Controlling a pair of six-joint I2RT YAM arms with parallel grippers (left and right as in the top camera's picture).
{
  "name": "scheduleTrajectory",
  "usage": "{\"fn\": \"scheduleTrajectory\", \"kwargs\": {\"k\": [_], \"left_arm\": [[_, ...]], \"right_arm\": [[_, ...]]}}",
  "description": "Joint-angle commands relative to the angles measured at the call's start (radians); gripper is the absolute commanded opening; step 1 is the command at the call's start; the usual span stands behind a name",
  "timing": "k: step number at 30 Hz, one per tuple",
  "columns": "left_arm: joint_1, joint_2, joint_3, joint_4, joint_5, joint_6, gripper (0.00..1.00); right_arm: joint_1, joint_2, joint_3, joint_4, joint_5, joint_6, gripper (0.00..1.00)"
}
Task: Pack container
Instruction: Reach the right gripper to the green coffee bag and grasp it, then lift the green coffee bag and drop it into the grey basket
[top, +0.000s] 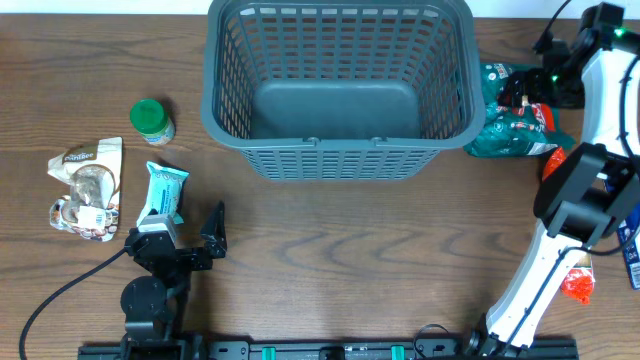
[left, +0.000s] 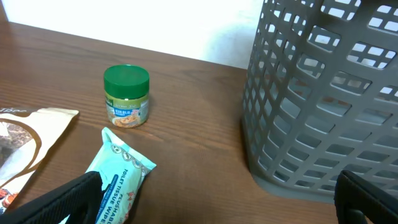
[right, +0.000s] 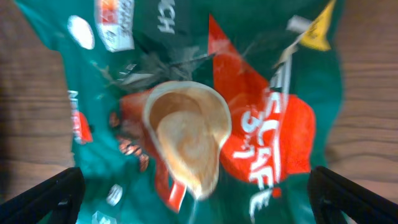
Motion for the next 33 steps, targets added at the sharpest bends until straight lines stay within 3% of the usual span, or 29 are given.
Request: {"fn": "scheduleTrajectory", "kwargs": {"k": [1,10,15,16,18,19,28,33], "left_arm": [[0.002,-0.006,-0.025,-0.006,0.000,0.005,0.99],[0.002,-0.006,-0.025,-0.006,0.000,0.005,0.99],[0.002,-0.006,-0.025,-0.006,0.000,0.005,0.98],[0.002,-0.006,-0.025,-0.006,0.000,0.005,0.99],[0.002,-0.006,-0.025,-0.006,0.000,0.005,0.98],[0.002,-0.006,-0.025,-0.006,0.000,0.005,0.99],[0.002,-0.006,-0.025,-0.006,0.000,0.005,0.99],[0.002,-0.006,-0.025,-0.006,0.000,0.005,0.98]], "right_arm": [[-0.007,0.061,0.002,-0.008,-0.008,0.005,0.99],[-0.007,0.202,-0.003,-0.011,-0.008,0.134,0.99],[-0.008,0.243,-0.003,-0.031,-0.059,0.137,0.99],[-0.008,0.247,-0.003,-0.031,-0.061,0.129,0.87],[-0.007,0.250,-0.003,-0.032,-0.060,0.096,0.16],[-0.007,0.250,-0.003,-0.036,-0.060,0.090,0.01],[-0.007,0.229,0.000,-0.044,-0.061,0.094,0.02],[-0.007,0.127,0.013,-0.025,-0.060,0.149,0.01]]}}
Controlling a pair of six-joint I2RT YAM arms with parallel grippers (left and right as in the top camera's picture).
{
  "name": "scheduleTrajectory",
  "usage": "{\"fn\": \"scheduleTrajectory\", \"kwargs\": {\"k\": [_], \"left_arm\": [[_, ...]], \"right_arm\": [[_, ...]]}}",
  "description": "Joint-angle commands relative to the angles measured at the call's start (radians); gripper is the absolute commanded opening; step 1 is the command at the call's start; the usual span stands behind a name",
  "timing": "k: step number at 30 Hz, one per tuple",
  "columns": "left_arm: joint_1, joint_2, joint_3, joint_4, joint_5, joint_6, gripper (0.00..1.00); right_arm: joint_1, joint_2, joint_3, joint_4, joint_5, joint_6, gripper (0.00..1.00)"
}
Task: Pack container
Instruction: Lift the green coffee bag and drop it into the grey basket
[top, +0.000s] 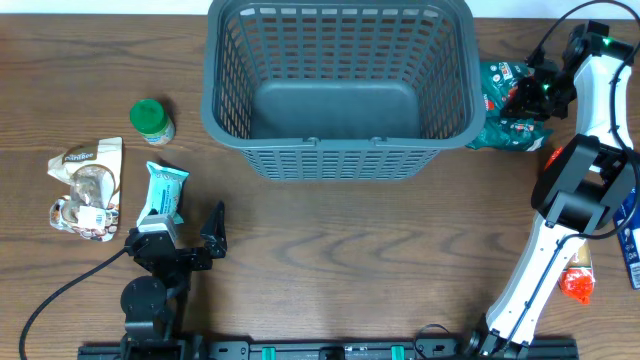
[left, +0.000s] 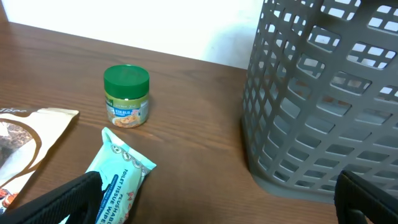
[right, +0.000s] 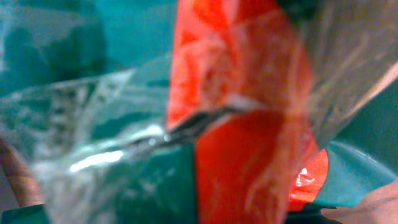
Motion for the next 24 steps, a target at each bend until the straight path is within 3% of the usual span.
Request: {"fn": "scheduleTrajectory", "kwargs": {"k": [1,16,24], "left_arm": [[0.002,-0.006,-0.025,-0.006,0.000,0.005,0.99],[0.002,-0.006,-0.025,-0.006,0.000,0.005,0.98],[0.002,-0.006,-0.025,-0.006,0.000,0.005,0.99]], "right_arm": [[0.009,-0.027,-0.034,0.023,0.040,0.070,0.01],[0.031,-0.813,-0.032,0.190,0.051,0.172,0.01],[0.216,-1.078,-0.032,0.180,0.051,0.099,0.02]]}}
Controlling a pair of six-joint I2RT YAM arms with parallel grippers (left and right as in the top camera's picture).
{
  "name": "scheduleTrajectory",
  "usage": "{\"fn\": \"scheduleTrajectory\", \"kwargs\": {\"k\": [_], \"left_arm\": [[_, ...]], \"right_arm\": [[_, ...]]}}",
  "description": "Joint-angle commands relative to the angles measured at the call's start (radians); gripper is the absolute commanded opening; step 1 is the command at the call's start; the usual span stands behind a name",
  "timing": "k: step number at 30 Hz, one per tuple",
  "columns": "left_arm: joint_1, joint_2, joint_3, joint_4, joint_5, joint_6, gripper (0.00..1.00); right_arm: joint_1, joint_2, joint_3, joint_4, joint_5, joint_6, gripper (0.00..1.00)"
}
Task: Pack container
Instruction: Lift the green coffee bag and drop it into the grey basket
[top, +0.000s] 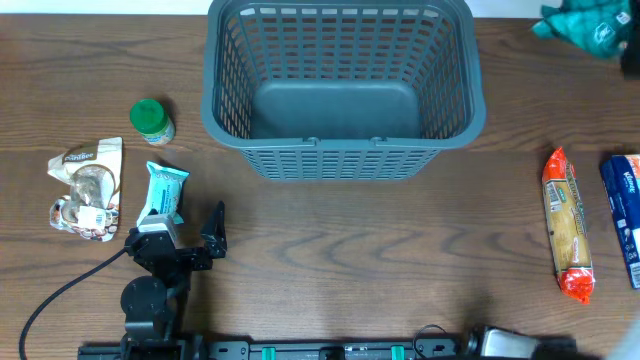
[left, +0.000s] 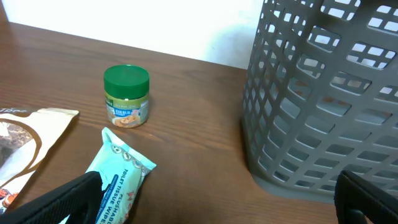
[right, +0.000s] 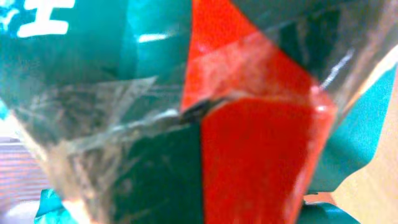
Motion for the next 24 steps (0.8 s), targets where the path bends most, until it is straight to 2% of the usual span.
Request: {"fn": "scheduleTrajectory", "kwargs": {"k": [1,6,13,24], "left_arm": [[0.002,-0.006,-0.025,-0.006,0.000,0.006,0.99],[0.002,-0.006,-0.025,-0.006,0.000,0.006,0.99],[0.002,-0.006,-0.025,-0.006,0.000,0.006,0.99],[0.002,-0.006,-0.025,-0.006,0.000,0.006,0.98]], "right_arm": [[0.108,-0.008,-0.005,-0.016,-0.029,-0.037,0.01],[0.291,0.008,-0.006,-0.107,0.030,-0.036,0.01],[0.465,0.163,-0.008,-0.206,0.221,-0.036,0.01],[0.572,0.442,-0.008,-0.206,0.230,0.008,0.02]]}}
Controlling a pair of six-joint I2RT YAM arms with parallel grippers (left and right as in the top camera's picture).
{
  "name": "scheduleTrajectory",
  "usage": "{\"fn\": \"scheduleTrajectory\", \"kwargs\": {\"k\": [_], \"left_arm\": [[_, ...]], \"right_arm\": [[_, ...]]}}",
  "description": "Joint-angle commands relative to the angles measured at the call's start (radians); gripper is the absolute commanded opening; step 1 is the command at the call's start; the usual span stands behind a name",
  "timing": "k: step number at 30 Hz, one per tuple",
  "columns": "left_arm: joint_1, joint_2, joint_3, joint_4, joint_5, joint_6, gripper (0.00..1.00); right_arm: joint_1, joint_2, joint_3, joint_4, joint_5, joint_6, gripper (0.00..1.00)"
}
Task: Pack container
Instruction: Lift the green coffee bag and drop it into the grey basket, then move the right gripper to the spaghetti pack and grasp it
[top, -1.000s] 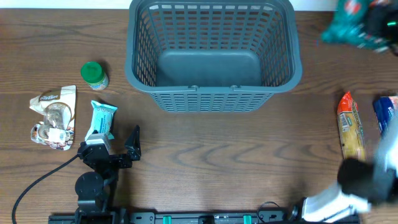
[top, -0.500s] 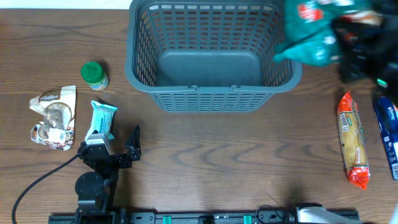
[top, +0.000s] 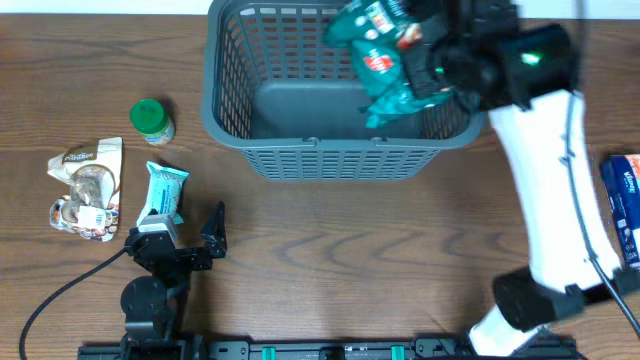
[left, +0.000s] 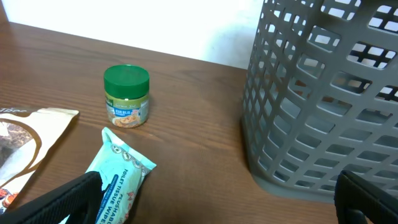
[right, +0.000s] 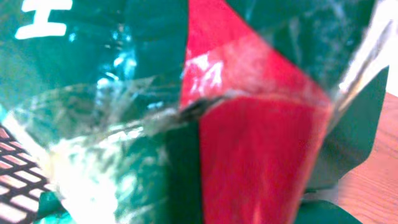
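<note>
The grey plastic basket (top: 230, 110) stands at the back middle of the table, also close on the right in the left wrist view as basket (left: 323, 93). My right gripper (top: 425, 55) is shut on a green and red snack bag (top: 380, 60), which hangs over the basket's right half. That bag (right: 186, 112) fills the right wrist view and hides the fingers. My left gripper (top: 185, 240) rests open near the table's front left, nothing between its fingers, beside a teal tissue pack (top: 163, 192).
A green-lidded jar (top: 152, 120) stands left of the basket. A crumpled snack pouch (top: 88, 188) lies at the far left. A blue packet (top: 625, 215) lies at the right edge. The white right arm (top: 550, 180) crosses the right side.
My right gripper, holding the green and red bag, was at the far back right corner and is now over the basket's right half. The left arm has not moved.
The green and red bag lay on the table right of the basket with my right gripper open over it. Then the gripper was down on it. Then it held the bag high at the back right corner, and now over the basket.
</note>
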Motion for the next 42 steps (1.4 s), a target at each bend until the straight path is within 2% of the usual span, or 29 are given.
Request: {"fn": "scheduleTrajectory", "kwargs": {"k": [1,8,9,10,11,12,15,25,33,42], "left_arm": [[0.002,-0.006,-0.025,-0.006,0.000,0.006,0.99],[0.002,-0.006,-0.025,-0.006,0.000,0.006,0.99],[0.002,-0.006,-0.025,-0.006,0.000,0.006,0.99],[0.002,-0.006,-0.025,-0.006,0.000,0.006,0.98],[0.002,-0.006,-0.025,-0.006,0.000,0.006,0.99],[0.002,-0.006,-0.025,-0.006,0.000,0.006,0.99],[0.002,-0.006,-0.025,-0.006,0.000,0.006,0.99],[0.002,-0.006,-0.025,-0.006,0.000,0.006,0.99],[0.002,-0.006,-0.025,-0.006,0.000,0.006,0.99],[0.002,-0.006,-0.025,-0.006,0.000,0.006,0.99]], "right_arm": [[0.016,0.043,0.024,0.021,0.020,0.046,0.02],[0.010,0.134,0.024,-0.021,0.021,0.082,0.01],[0.006,0.133,0.024,-0.018,0.021,0.082,0.05],[0.001,0.127,0.024,-0.014,0.021,0.082,0.24],[-0.006,0.120,0.025,-0.008,0.021,0.082,0.49],[-0.013,0.112,0.025,-0.004,0.021,0.082,0.66],[-0.040,0.078,0.025,-0.002,0.021,0.090,0.99],[-0.230,-0.156,0.027,-0.010,0.059,0.140,0.99],[-0.532,-0.235,0.026,-0.290,0.111,0.160,0.99],[-0.731,-0.325,0.003,-0.342,0.096,0.220,0.99]]}}
